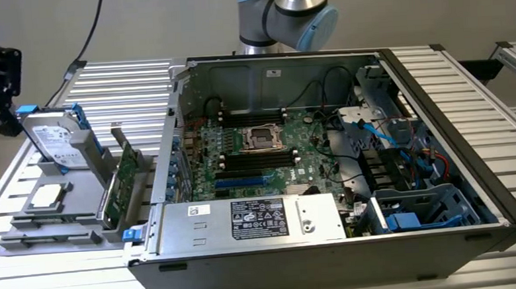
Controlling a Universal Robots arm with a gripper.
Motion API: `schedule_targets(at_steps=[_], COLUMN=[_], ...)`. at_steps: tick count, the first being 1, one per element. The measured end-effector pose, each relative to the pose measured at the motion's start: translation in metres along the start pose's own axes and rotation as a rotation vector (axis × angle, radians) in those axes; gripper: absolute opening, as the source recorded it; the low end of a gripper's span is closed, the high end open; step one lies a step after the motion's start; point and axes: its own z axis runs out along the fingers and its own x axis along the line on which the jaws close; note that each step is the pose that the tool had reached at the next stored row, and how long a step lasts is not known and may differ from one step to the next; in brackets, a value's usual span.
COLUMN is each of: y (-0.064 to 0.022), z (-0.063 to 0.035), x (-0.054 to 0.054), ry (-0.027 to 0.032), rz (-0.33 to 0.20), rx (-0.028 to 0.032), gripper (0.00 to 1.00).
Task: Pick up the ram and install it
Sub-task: 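Pick up the ram and move it above insertion slot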
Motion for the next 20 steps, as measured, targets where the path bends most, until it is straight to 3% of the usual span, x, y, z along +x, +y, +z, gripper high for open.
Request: schedule_targets(at_steps=[13,18,20], y=[0.0002,0.0006,0.0006], z=[0.0017,0.0018,0.0018], x=[0.0001,0.0004,0.0005], ry=[0.019,0.0185,0.0185], rz=[-0.234,-0.24,-0.24], rx=[-0.0008,0.0006,0.0005], gripper=[0.11,0.12,0.22])
